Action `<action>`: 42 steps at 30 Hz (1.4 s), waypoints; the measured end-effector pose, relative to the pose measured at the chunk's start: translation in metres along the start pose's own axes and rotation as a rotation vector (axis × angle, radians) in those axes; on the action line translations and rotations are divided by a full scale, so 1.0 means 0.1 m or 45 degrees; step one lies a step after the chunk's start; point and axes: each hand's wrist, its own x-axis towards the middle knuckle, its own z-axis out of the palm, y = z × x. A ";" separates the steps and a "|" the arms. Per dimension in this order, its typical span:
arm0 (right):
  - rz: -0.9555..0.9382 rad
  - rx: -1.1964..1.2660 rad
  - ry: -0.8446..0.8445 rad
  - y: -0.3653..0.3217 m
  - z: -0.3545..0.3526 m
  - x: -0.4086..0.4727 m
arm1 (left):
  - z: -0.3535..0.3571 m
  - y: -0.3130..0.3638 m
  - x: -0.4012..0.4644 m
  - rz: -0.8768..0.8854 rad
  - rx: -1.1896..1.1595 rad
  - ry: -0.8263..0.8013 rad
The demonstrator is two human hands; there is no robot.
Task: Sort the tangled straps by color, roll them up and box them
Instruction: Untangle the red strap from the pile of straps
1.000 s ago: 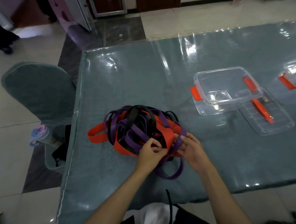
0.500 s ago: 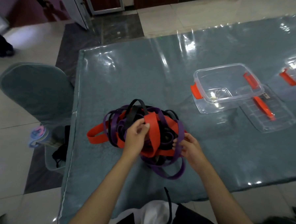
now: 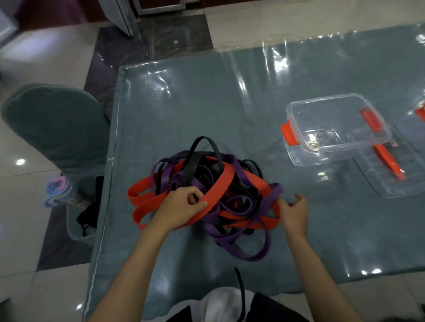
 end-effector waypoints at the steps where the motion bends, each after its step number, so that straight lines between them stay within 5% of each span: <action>1: -0.111 -0.060 0.036 -0.05 -0.03 -0.03 | 0.01 -0.04 -0.01 -0.009 0.021 -0.057; 6: -0.658 -0.043 -0.114 -0.29 0.07 -0.08 | -0.03 -0.16 -0.01 -0.061 0.105 -0.418; 10: -0.830 -0.185 -0.298 -0.46 0.27 0.03 | -0.05 -0.15 0.08 -0.011 -0.072 0.012; 14: -0.814 -0.508 -0.435 -0.68 0.55 0.12 | -0.09 -0.08 0.33 0.021 -0.041 0.328; 21: -0.449 -1.277 -0.643 -0.96 0.87 0.01 | -0.03 0.14 0.91 -0.154 0.108 0.128; 27: -0.441 -1.200 -0.919 -1.11 0.60 0.20 | 0.24 0.13 1.13 -0.108 0.293 -0.057; 32: -0.580 -1.363 -0.693 -1.16 0.50 0.30 | 0.52 -0.04 0.88 -0.081 0.387 0.092; 34: -0.667 -1.177 -0.626 -1.19 0.59 0.34 | 0.58 -0.12 0.78 -0.067 0.384 0.133; 37: -0.812 -0.784 -0.807 -1.27 0.82 0.38 | 0.60 -0.21 0.67 -0.034 0.392 0.179; 42: -0.862 -1.062 -0.724 -1.30 1.26 0.38 | 0.65 -0.31 0.58 0.014 0.350 0.207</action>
